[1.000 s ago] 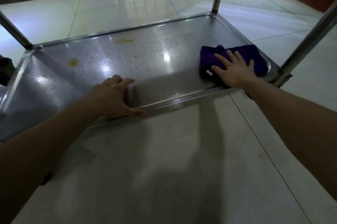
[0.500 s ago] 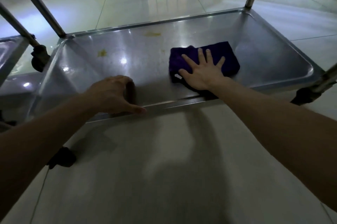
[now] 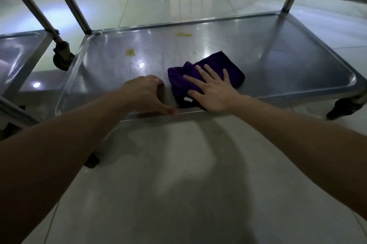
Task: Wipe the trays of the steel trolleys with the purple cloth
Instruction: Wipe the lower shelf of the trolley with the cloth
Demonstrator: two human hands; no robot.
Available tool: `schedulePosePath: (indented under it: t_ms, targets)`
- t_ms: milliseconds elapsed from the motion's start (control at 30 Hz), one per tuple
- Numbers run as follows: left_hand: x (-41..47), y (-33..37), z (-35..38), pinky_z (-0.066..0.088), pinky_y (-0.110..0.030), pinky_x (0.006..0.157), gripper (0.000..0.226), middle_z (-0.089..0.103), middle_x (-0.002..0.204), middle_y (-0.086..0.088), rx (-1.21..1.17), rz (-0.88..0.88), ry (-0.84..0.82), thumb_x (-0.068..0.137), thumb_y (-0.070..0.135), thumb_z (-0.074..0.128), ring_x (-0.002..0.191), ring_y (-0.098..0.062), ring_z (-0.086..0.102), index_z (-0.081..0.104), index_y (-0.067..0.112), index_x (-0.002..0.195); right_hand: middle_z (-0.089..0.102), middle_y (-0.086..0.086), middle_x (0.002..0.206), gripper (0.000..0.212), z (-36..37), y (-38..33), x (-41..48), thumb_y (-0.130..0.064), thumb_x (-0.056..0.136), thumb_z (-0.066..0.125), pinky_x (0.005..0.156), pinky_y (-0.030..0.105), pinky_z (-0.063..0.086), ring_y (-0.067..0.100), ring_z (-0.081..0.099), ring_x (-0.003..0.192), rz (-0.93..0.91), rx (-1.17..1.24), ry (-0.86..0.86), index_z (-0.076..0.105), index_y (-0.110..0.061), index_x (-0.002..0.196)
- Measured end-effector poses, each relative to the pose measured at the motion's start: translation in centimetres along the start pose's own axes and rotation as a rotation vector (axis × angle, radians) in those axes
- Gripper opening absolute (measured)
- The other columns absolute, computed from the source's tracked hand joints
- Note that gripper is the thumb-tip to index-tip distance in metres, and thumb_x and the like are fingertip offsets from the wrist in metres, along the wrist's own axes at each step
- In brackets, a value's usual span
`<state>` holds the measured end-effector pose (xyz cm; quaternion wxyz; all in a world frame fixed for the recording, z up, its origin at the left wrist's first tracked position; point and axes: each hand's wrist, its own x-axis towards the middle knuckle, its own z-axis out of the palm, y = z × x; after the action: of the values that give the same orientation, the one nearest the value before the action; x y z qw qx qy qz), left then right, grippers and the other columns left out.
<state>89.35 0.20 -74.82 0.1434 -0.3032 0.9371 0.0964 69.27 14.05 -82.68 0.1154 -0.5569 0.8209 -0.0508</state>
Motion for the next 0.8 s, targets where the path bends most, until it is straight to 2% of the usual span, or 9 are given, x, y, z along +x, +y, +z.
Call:
schedulePosePath:
  t_ms: [100,200,300,367,433,500,600,700,800]
  targets:
    - [-0.2,0.3,-0.5,0.051,-0.043,0.107,0.168,0.052,0.153,0.006,0.012,-0.019,-0.039,0.008,0.118,0.043,0.134,-0.023,0.054,0.053,0.029,0.150,-0.006,-0.013,0.181,0.064,-0.2,1.7,-2.6,-0.071,0.106,0.020,0.129,0.063,-0.016,0.013,-0.014,0.166,-0.067,0.024,-0.020,0.011,-0.057,0.168]
    - [0.0,0.7,-1.1,0.051,-0.045,0.110,0.167,0.051,0.155,0.004,0.002,-0.042,-0.071,0.010,0.114,0.053,0.135,-0.025,0.054,0.051,0.028,0.153,-0.003,-0.017,0.181,0.061,-1.0,5.0,-4.0,-0.069,0.108,0.023,0.131,0.059,-0.015,0.008,-0.012,0.166,-0.046,0.058,-0.037,0.014,-0.057,0.168]
    - [0.1,1.5,-1.6,0.051,-0.042,0.110,0.142,0.053,0.151,-0.002,0.008,-0.033,-0.088,0.032,0.099,0.073,0.131,-0.026,0.056,0.053,0.024,0.152,-0.002,-0.016,0.181,0.062,-1.6,9.8,-6.0,-0.070,0.108,0.025,0.132,0.060,-0.010,0.010,-0.009,0.166,0.088,0.047,0.014,0.014,-0.057,0.167]
    - [0.3,2.6,-2.1,0.049,-0.044,0.115,0.142,0.051,0.157,-0.004,0.003,-0.023,-0.096,0.039,0.094,0.080,0.137,-0.028,0.054,0.048,0.024,0.158,-0.004,-0.014,0.182,0.064,-2.0,12.7,-7.1,-0.073,0.107,0.024,0.132,0.062,-0.008,0.012,-0.009,0.167,0.218,0.026,0.039,0.012,-0.057,0.167]
    - [0.9,5.1,-2.6,0.042,-0.048,0.122,0.156,0.041,0.168,-0.004,-0.001,0.009,-0.097,0.033,0.103,0.076,0.150,-0.030,0.044,0.039,0.028,0.165,-0.007,-0.012,0.182,0.066,-2.3,14.3,-7.8,-0.076,0.106,0.021,0.131,0.064,-0.009,0.015,-0.011,0.167,0.302,0.005,0.032,0.007,-0.057,0.167]
    - [1.8,8.7,-2.4,0.039,-0.052,0.124,0.159,0.036,0.169,-0.003,-0.026,0.067,-0.078,0.030,0.106,0.071,0.154,-0.029,0.037,0.034,0.033,0.166,-0.010,-0.010,0.182,0.068,-2.4,14.5,-7.8,-0.077,0.106,0.019,0.130,0.066,-0.010,0.018,-0.013,0.167,0.294,0.011,0.009,0.004,-0.056,0.168]
    - [3.1,14.5,-0.7,0.039,-0.052,0.123,0.150,0.037,0.165,-0.002,-0.026,0.134,-0.042,0.041,0.100,0.074,0.153,-0.028,0.034,0.032,0.030,0.167,-0.012,-0.009,0.182,0.069,-2.8,14.5,-7.9,-0.077,0.106,0.019,0.129,0.067,-0.012,0.018,-0.015,0.167,0.260,0.025,-0.003,0.004,-0.054,0.169]
    - [4.8,17.5,0.1,0.037,-0.052,0.123,0.148,0.034,0.166,-0.002,-0.021,0.151,-0.032,0.043,0.099,0.079,0.153,-0.030,0.028,0.033,0.032,0.166,-0.009,-0.011,0.182,0.069,-2.9,16.5,-8.7,-0.077,0.105,0.021,0.128,0.068,-0.013,0.017,-0.013,0.167,0.257,0.031,0.005,0.008,-0.056,0.168]
    - [6.2,17.2,-0.7,0.038,-0.052,0.122,0.154,0.036,0.162,-0.002,0.025,0.160,-0.076,0.029,0.107,0.071,0.150,-0.031,0.031,0.037,0.038,0.163,-0.007,-0.013,0.182,0.071,-3.6,20.6,-9.8,-0.082,0.099,0.022,0.128,0.068,-0.012,0.017,-0.011,0.167,0.310,0.056,0.024,0.010,-0.060,0.166]
